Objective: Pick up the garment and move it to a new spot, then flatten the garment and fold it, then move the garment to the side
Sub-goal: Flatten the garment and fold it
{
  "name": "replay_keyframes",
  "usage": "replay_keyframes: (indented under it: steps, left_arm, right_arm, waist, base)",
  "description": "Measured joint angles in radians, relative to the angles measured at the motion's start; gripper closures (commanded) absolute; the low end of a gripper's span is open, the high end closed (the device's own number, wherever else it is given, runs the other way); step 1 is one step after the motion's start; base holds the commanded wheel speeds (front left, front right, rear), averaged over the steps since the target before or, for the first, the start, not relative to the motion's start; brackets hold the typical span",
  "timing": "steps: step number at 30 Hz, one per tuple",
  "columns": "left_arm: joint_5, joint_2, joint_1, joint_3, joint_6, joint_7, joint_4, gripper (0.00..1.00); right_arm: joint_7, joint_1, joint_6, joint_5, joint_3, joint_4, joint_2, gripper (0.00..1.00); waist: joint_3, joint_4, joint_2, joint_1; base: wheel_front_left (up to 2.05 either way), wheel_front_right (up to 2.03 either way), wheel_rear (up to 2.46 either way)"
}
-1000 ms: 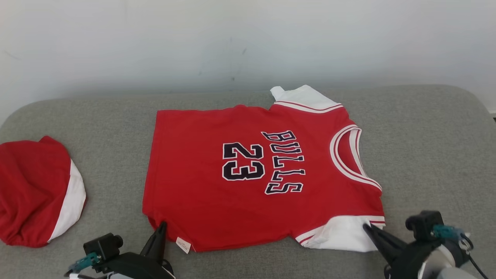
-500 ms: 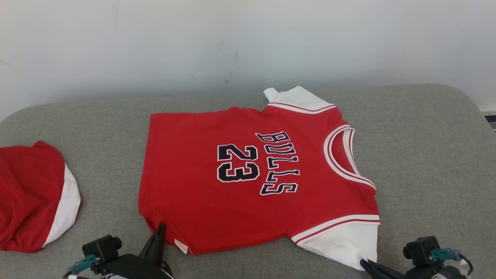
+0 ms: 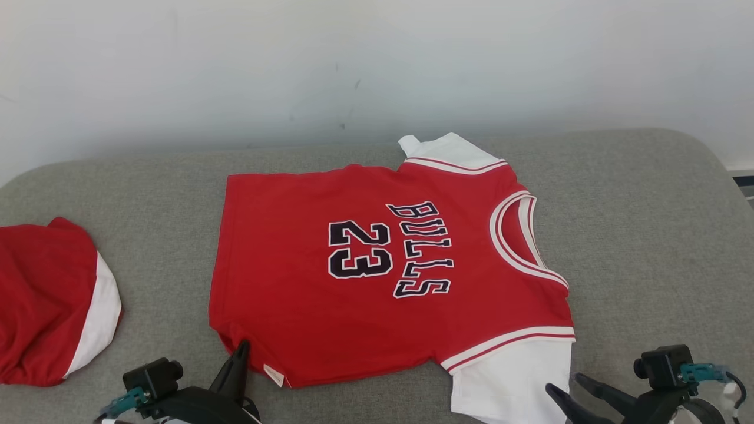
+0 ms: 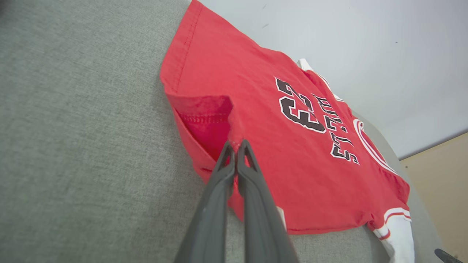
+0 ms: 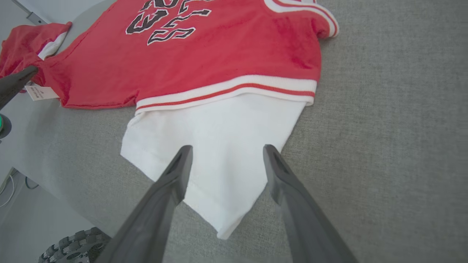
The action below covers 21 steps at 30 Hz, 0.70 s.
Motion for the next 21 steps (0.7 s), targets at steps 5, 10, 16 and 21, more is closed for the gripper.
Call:
replay_keyframes:
  steps: [5, 10, 16, 21]
  left_arm:
    - [0.0, -0.001, 0.0, 0.001, 0.0, 0.0, -0.005, 1.0]
    - [0.003, -0.003, -0.002, 0.0, 0.0, 0.0, -0.015, 1.0]
    - [0.006, -0.01, -0.015, -0.003, 0.0, 0.0, -0.018, 1.0]
    - [0.006, -0.016, -0.022, -0.003, 0.0, 0.0, -0.02, 1.0]
  right_arm:
    - [0.027, 0.02, -0.001, -0.009, 0.019, 0.017, -0.007, 0.0]
    - [0.058, 0.029, -0.022, -0.007, 0.033, 0.024, 0.006, 0.0]
    - [0.092, 0.023, -0.052, -0.02, 0.053, 0.04, 0.012, 0.0]
    - [0.121, 0.009, -0.07, -0.027, 0.062, 0.044, 0.015, 0.77]
  waist:
    - [0.004, 0.0, 0.0, 0.0]
    - [0.019, 0.005, 0.0, 0.0]
    - [0.036, 0.013, 0.0, 0.0001]
    - [0.047, 0.024, 0.0, 0.0001]
  base:
    - [0.0, 0.0, 0.0]
    - [0.0, 0.0, 0.0]
    - [0.0, 0.0, 0.0]
    - [0.0, 0.0, 0.0]
